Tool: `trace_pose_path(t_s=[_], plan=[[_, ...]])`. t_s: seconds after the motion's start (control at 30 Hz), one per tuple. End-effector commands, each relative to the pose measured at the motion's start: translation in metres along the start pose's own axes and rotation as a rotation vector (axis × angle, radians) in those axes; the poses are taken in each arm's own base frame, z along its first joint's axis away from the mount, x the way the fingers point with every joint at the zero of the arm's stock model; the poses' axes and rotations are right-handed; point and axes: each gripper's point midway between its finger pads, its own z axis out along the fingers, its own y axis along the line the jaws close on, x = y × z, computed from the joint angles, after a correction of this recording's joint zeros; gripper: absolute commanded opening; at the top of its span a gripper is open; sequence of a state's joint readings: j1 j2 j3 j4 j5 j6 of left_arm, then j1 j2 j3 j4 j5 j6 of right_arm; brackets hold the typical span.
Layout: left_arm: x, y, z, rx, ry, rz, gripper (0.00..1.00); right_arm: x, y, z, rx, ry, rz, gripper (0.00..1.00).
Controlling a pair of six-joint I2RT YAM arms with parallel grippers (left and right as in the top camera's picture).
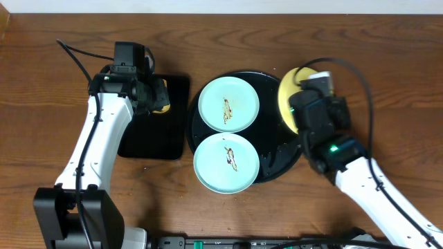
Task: Clean dirty plates on tray and stack at the side
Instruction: 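Carry the yellow plate right and set it on the table with right gripper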
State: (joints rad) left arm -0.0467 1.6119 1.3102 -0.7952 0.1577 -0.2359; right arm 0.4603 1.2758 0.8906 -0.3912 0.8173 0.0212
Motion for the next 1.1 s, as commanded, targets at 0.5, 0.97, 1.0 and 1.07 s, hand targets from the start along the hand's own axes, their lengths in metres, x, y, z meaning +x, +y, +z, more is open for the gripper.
trace_pose_path(t_s=[0.5, 0.97, 1.0, 1.07], plan=[[0.001, 0.001, -0.005, -0.002, -0.007, -0.008, 0.07, 0.119, -0.124, 0.091, 0.080, 0.408, 0.698, 0.01], [0.001, 0.001, -0.005, -0.002, -0.007, -0.008, 0.07, 0.180, -0.126, 0.139, 0.009, 0.554, 0.850, 0.25], [0.001, 0.001, -0.005, -0.002, -0.007, -0.007, 0.07, 0.177, -0.123, 0.139, -0.015, 0.548, 0.846, 0.30], [0.001, 0.001, -0.005, -0.002, -0.007, -0.007, 0.07, 0.171, -0.118, 0.138, -0.067, 0.534, 0.838, 0.36]])
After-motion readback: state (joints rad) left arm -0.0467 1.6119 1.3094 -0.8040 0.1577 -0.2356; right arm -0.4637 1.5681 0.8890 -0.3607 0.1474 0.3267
